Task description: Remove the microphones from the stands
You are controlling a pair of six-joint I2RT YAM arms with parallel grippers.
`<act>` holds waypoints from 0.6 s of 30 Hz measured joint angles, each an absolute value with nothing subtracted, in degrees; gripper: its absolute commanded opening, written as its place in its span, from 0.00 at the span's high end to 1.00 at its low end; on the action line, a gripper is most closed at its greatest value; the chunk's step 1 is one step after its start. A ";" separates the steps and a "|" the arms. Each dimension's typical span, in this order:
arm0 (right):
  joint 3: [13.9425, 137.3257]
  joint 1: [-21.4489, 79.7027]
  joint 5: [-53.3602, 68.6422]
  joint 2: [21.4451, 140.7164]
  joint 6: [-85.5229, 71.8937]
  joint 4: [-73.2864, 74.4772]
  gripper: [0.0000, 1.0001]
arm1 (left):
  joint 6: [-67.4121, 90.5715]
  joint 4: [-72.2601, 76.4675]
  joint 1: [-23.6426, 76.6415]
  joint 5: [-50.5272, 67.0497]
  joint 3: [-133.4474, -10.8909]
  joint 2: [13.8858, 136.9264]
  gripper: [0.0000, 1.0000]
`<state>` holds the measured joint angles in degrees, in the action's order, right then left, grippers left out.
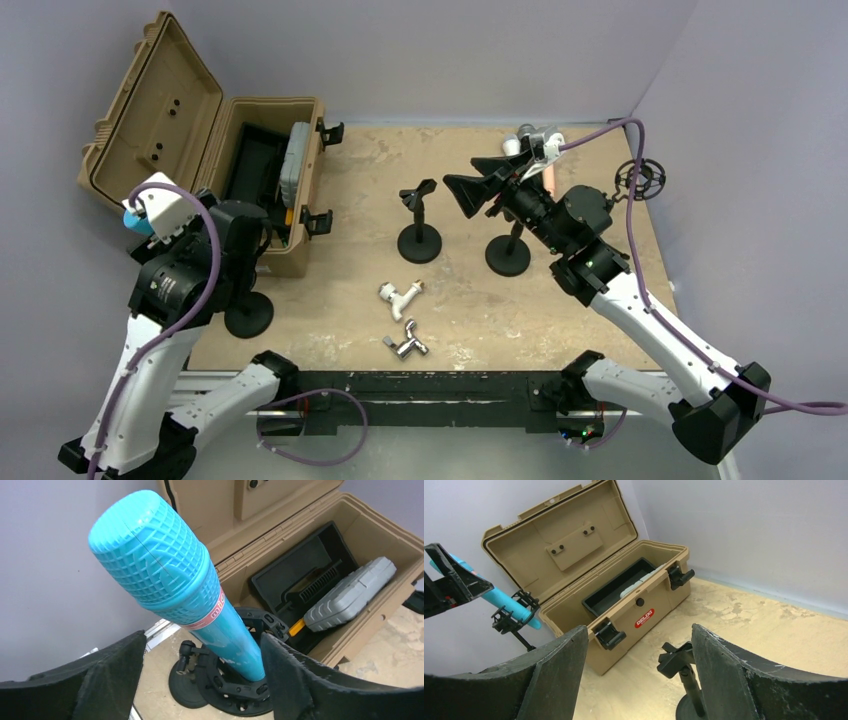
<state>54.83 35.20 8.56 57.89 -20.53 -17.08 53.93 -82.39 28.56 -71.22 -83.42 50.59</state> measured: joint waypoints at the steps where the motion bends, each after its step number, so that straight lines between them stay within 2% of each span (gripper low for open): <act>1: 54.83 35.20 8.56 57.91 -20.60 -17.08 0.27 | 53.21 -80.75 27.62 -70.72 -82.35 50.50 0.31; 3: 54.83 35.20 8.56 57.91 -20.84 -17.10 0.27 | 51.86 -78.00 25.71 -70.37 -80.36 50.48 0.33; 7: 54.83 35.20 8.56 57.91 -21.08 -17.08 0.27 | 50.72 -73.54 22.85 -70.76 -76.90 50.52 0.28; 10: 54.78 35.20 8.54 57.91 -21.21 -17.08 0.27 | 50.78 -71.24 21.17 -70.83 -74.83 50.96 0.29; 16: 53.82 35.20 8.51 57.95 -21.43 -16.88 0.27 | 50.94 -67.00 19.62 -72.47 -71.40 51.53 0.38; 18: 53.56 35.20 8.51 58.02 -21.47 -16.78 0.27 | 51.31 -66.37 19.00 -72.90 -70.89 51.66 0.46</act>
